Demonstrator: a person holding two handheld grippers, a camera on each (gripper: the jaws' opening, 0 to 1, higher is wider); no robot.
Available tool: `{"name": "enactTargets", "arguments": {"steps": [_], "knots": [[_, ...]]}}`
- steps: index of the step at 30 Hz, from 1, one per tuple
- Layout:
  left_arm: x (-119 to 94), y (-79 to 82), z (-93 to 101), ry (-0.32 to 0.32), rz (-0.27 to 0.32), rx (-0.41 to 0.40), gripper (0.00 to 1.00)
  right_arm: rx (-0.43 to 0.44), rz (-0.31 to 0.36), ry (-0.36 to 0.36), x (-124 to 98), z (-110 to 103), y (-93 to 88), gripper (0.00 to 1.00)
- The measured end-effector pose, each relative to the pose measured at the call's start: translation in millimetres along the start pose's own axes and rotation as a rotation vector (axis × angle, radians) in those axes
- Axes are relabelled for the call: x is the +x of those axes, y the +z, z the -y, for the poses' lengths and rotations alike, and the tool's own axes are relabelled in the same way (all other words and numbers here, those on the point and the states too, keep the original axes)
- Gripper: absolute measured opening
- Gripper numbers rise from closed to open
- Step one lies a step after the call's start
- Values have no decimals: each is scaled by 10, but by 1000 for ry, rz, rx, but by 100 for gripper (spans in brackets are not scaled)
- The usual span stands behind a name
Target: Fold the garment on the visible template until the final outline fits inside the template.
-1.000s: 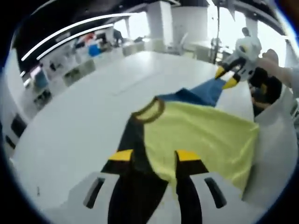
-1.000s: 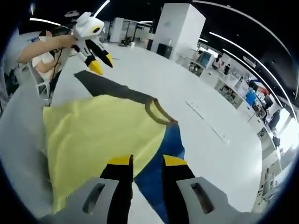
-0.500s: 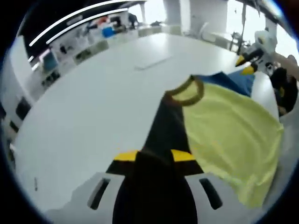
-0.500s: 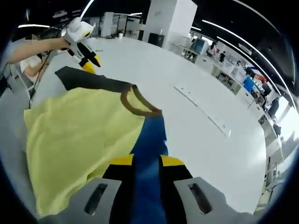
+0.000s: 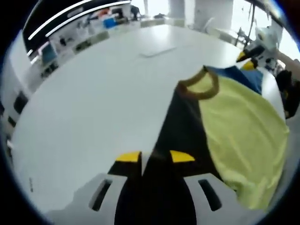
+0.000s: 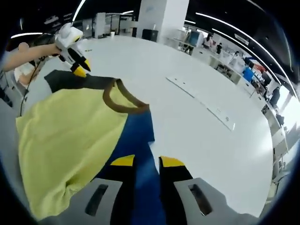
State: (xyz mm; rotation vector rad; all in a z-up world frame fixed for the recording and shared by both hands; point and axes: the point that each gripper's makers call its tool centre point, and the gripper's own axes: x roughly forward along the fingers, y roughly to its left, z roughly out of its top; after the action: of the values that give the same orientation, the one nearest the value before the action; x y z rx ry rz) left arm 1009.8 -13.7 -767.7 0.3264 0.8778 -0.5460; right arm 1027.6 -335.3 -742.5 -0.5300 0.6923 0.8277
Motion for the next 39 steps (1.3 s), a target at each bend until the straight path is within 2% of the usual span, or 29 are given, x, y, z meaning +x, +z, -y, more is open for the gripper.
{"name": "enactTargets", "arguments": {"steps": [8, 14, 21, 25, 30, 34, 39], "knots": [[29, -32, 12, -20, -17, -27, 11, 6, -19, 32, 124, -53, -21, 15], [-1, -62, 19, -18, -34, -15, 0, -4, -21, 44, 129, -88, -1, 4], [-11, -72, 31, -10, -52, 8, 0, -26, -39, 43, 113, -91, -25, 1], [-10, -33, -21, 15, -49, 9, 0, -38, -48, 13, 94, -8, -48, 1], [-1, 31, -105, 48, -34, 1, 0, -25, -49, -36, 108, 203, -70, 1], [13, 102, -164, 67, -17, -3, 0, -7, -41, -52, 139, 297, -44, 1], [41, 184, -250, 92, -2, -7, 0, -31, -45, -86, 228, 426, 27, 1]]}}
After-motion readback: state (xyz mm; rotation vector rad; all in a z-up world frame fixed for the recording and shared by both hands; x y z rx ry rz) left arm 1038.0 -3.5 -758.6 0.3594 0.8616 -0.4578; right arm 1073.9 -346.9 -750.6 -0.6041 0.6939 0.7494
